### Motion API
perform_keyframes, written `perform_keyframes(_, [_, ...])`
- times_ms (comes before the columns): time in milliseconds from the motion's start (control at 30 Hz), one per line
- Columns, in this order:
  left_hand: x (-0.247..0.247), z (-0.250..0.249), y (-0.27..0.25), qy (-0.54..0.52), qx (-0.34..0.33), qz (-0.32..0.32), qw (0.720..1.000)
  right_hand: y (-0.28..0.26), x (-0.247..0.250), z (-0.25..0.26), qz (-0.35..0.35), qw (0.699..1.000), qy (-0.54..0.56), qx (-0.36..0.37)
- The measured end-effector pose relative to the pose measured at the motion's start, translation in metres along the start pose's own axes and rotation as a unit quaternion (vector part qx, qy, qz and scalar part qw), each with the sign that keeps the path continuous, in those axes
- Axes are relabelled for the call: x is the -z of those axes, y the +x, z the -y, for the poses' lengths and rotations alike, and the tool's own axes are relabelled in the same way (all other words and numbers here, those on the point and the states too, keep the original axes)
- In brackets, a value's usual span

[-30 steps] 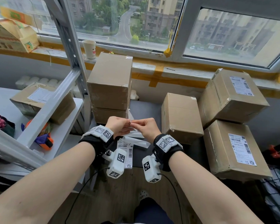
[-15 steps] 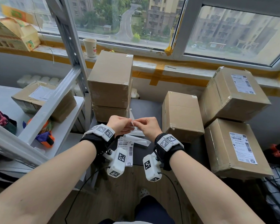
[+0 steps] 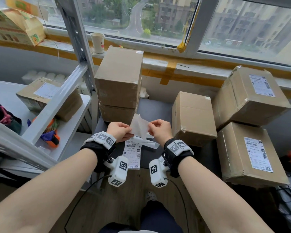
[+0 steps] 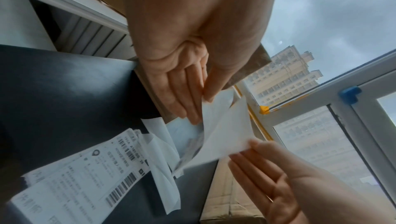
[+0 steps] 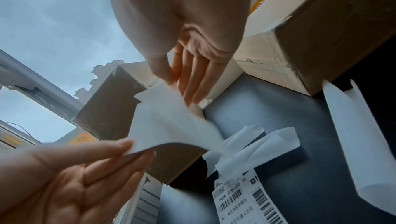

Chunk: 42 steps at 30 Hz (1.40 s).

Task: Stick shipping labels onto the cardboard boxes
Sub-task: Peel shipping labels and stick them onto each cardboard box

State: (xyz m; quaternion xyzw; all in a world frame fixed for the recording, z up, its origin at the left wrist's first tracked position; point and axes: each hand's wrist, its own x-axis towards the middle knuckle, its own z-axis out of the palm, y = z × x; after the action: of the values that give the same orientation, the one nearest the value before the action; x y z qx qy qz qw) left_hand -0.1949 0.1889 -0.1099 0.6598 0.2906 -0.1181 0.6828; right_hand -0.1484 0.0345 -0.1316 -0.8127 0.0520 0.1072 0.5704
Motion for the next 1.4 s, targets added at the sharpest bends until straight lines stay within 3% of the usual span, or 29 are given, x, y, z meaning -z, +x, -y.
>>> perform_keyframes(400, [0.034,0.029,0.02,-0.026,0.052,-0.111,0.992,0.03,0.009,-0.027,-0.121,0.99,-0.045,-0.062])
perform_keyframes(500, [0.041,0.032,0.024,-0.053,0.064,-0.139,0.987,0.048,0.011,-0.045,-0.144,0.986,-0.051,-0.066])
perform_keyframes(633, [0.046,0.035,0.029,-0.081,0.066,-0.166,0.981,0.043,0.01,-0.028,-0.144,0.985,-0.085,-0.04])
perform_keyframes(767, [0.045,0.031,0.028,-0.096,0.057,-0.153,0.982,0.042,0.006,-0.021,-0.111,0.984,-0.138,-0.006])
perform_keyframes(967, [0.036,0.017,0.025,-0.112,0.042,-0.118,0.986,0.042,0.001,-0.02,-0.101,0.979,-0.177,-0.013])
perform_keyframes(1067, [0.029,0.006,0.022,-0.12,0.028,-0.099,0.987,0.039,0.006,-0.017,-0.094,0.976,-0.193,0.031])
perform_keyframes(1267, [0.006,-0.018,0.013,-0.126,-0.015,-0.055,0.99,0.016,0.007,0.003,0.051,0.986,-0.13,0.093])
perform_keyframes(1400, [-0.012,-0.031,0.003,-0.13,-0.042,-0.018,0.99,0.001,0.008,0.005,0.045,0.969,-0.194,0.147])
